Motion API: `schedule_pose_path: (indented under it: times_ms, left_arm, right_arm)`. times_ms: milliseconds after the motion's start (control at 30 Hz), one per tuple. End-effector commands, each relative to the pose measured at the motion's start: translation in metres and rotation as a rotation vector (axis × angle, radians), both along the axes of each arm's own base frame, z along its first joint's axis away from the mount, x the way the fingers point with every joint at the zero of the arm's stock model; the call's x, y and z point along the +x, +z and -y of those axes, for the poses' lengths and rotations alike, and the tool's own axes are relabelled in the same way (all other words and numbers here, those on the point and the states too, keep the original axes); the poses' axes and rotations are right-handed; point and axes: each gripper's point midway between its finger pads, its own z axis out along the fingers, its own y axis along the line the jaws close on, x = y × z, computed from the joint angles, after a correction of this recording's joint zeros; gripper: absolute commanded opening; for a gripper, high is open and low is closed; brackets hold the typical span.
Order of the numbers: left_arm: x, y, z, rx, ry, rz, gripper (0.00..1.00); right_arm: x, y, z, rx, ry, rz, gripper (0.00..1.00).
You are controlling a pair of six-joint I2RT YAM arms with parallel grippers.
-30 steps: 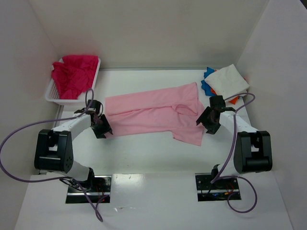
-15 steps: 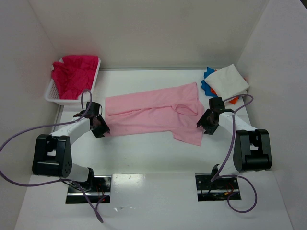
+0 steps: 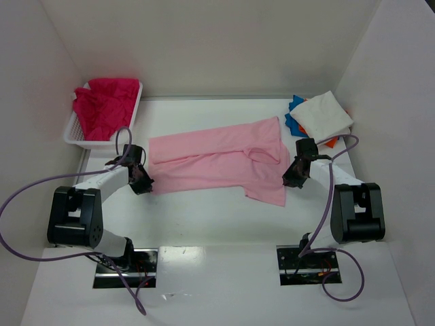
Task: Fold and stack the t-shirts
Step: Grap the side of the flattened tshirt closest away from the robot with both arms
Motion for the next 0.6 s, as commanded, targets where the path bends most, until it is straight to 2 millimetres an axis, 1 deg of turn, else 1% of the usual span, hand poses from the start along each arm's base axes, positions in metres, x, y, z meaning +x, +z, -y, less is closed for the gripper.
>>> schedule_pose_path:
  times_ms: [0, 67, 167, 233, 267, 333, 400, 433, 500, 567]
  left_arm:
    - [0.006, 0.013, -0.003, 0.014, 0.009, 0.022, 0.00]
    - [0.006, 0.021, -0.006, 0.031, 0.016, 0.040, 0.00]
    - [0.010, 0.033, -0.009, 0.043, 0.018, 0.070, 0.00]
    - [0.014, 0.042, -0.011, 0.058, 0.020, 0.088, 0.00]
    - [0.018, 0.049, -0.011, 0.058, 0.017, 0.108, 0.00]
    - [0.021, 0.057, -0.012, 0.065, 0.011, 0.129, 0.00]
    - [0.029, 0.068, -0.014, 0.079, -0.005, 0.163, 0.00]
    - [0.034, 0.072, -0.014, 0.083, -0.013, 0.173, 0.00]
    - [0.038, 0.072, -0.014, 0.087, -0.021, 0.169, 0.00]
    - [0.046, 0.071, -0.011, 0.078, -0.031, 0.169, 0.00]
  right_arm:
    - [0.006, 0.007, 0.008, -0.030, -0.036, 0.046, 0.00]
    - [0.004, 0.010, 0.010, -0.038, -0.039, 0.043, 0.00]
    - [0.008, 0.020, 0.011, -0.046, -0.043, 0.060, 0.00]
    - [0.012, 0.028, 0.010, -0.041, -0.042, 0.084, 0.00]
    - [0.016, 0.034, 0.009, -0.032, -0.039, 0.099, 0.00]
    - [0.021, 0.047, 0.008, -0.027, -0.037, 0.128, 0.00]
    - [0.031, 0.063, 0.006, -0.017, -0.033, 0.173, 0.00]
    - [0.035, 0.067, 0.005, -0.012, -0.031, 0.186, 0.00]
    - [0.045, 0.080, 0.001, 0.004, -0.018, 0.222, 0.00]
    - [0.057, 0.084, 0.000, 0.008, -0.005, 0.239, 0.00]
